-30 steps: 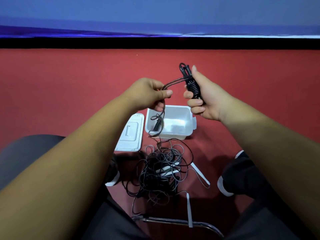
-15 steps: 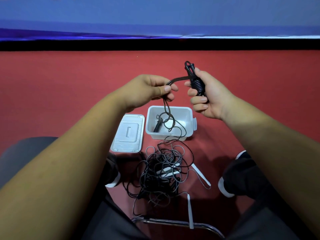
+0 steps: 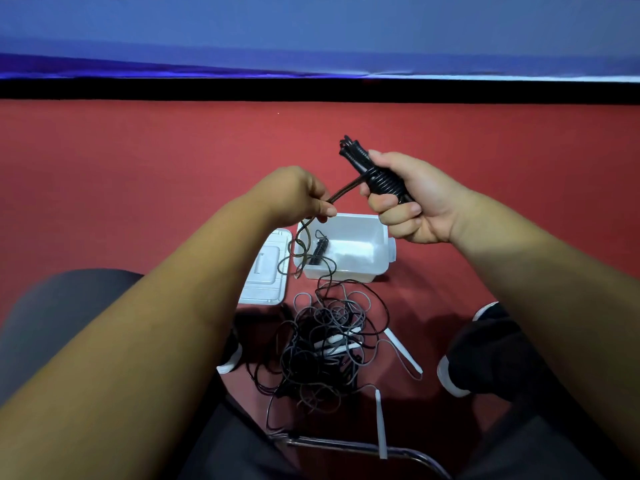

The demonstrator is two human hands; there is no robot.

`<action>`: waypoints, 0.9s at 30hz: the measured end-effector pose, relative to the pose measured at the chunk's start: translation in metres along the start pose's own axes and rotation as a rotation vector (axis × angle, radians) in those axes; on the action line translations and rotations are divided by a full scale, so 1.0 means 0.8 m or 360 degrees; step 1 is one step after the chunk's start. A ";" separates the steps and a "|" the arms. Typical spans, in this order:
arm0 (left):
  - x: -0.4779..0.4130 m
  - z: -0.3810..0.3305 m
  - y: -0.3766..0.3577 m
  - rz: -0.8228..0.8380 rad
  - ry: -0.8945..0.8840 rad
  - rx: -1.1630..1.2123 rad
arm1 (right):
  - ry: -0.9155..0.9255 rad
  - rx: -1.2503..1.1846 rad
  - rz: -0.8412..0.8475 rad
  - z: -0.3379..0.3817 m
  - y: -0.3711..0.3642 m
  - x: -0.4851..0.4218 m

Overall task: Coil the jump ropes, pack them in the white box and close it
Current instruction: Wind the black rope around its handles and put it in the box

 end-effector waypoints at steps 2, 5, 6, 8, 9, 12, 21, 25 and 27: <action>-0.001 0.001 0.001 -0.0017 0.0012 0.0028 | -0.0073 -0.0034 0.0142 -0.004 -0.012 0.005; -0.001 0.000 0.008 -0.0066 0.0001 0.0069 | -0.0193 -0.0026 0.0356 -0.012 -0.027 0.012; -0.002 0.000 0.010 -0.0085 0.0000 0.0104 | -0.0230 -0.0001 0.0421 -0.016 -0.030 0.013; -0.004 0.000 0.012 -0.0102 -0.0002 0.0183 | -0.0300 0.0029 0.0547 -0.024 -0.035 0.014; -0.002 -0.002 0.013 -0.0103 -0.0012 0.0212 | -0.0330 0.0037 0.0604 -0.029 -0.038 0.014; 0.000 -0.007 0.016 -0.0087 -0.0081 0.0377 | -0.0410 0.0095 0.0731 -0.041 -0.044 0.016; 0.001 -0.025 0.007 0.0046 -0.0176 0.0674 | -0.0633 0.0483 0.0838 -0.073 -0.038 0.019; 0.001 -0.033 0.008 0.0034 -0.0225 0.0648 | -0.0626 0.0616 0.0655 -0.079 -0.026 0.012; 0.001 -0.036 0.008 0.0030 -0.0267 0.0653 | -0.0611 0.0678 0.0502 -0.080 -0.016 0.006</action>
Point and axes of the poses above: each hand's wrist, its own x-axis away from the middle knuckle, its own y-axis out of the back of the hand, z = x × y, the point moved 7 cm from there along -x, towards the middle knuckle, and after that the axes turned 6 degrees about -z, right-handed, at the moved point
